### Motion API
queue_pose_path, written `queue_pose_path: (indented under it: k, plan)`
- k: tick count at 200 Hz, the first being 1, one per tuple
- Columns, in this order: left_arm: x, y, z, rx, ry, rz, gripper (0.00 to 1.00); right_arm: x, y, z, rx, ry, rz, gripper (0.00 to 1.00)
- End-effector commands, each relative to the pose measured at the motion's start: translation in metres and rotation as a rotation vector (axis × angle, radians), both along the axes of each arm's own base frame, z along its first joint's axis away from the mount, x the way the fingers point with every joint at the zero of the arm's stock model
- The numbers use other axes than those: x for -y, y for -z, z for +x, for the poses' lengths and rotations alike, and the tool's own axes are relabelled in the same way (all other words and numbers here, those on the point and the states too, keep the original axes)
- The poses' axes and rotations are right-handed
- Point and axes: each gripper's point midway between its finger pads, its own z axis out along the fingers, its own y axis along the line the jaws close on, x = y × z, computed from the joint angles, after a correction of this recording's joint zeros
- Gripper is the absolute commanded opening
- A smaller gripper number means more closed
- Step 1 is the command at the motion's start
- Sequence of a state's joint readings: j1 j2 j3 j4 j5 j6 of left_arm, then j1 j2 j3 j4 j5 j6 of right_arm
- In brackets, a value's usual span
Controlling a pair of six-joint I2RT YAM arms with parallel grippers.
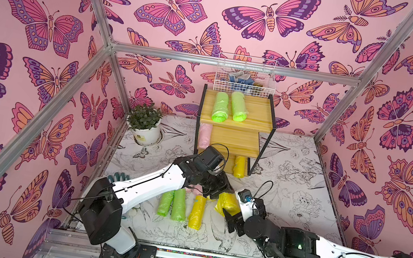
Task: Sort the rolls of trash bags by color and place them on the shelf
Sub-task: Pick up the roll of trash bags from the center of the board.
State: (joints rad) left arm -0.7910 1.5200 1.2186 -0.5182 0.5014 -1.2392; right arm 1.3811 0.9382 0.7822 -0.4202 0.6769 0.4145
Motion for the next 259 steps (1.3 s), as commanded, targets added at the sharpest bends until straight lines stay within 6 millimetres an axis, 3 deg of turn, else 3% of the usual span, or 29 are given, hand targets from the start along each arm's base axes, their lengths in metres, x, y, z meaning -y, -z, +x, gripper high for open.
queue_pose_path:
  k: [1,30,74,143,219,253,259]
  plan:
    - [0.004,-0.012,0.004,0.025,0.003,-0.04,0.0,-0.007,0.003,-0.003,-0.024,-0.035,0.022,0.99]
    - [0.004,-0.009,0.004,0.02,0.002,-0.036,0.0,-0.009,0.006,-0.003,-0.033,-0.029,0.021,0.99]
    - [0.004,-0.011,0.004,0.025,0.002,-0.04,0.0,0.005,0.014,0.011,-0.026,0.1,-0.024,1.0]
    - [0.007,-0.004,0.001,0.017,0.01,-0.038,0.0,0.02,0.009,0.025,-0.057,0.168,0.042,0.92]
    - [0.013,0.0,-0.003,0.01,0.032,-0.038,0.0,0.008,0.014,0.03,-0.08,0.154,0.042,0.62]
    - [0.019,-0.002,-0.005,0.025,0.074,-0.067,0.0,0.004,0.014,0.033,-0.08,0.151,0.036,0.31]
    - [0.019,-0.004,-0.006,0.031,0.08,-0.073,0.1,0.005,0.014,0.033,-0.079,0.152,0.038,0.25]
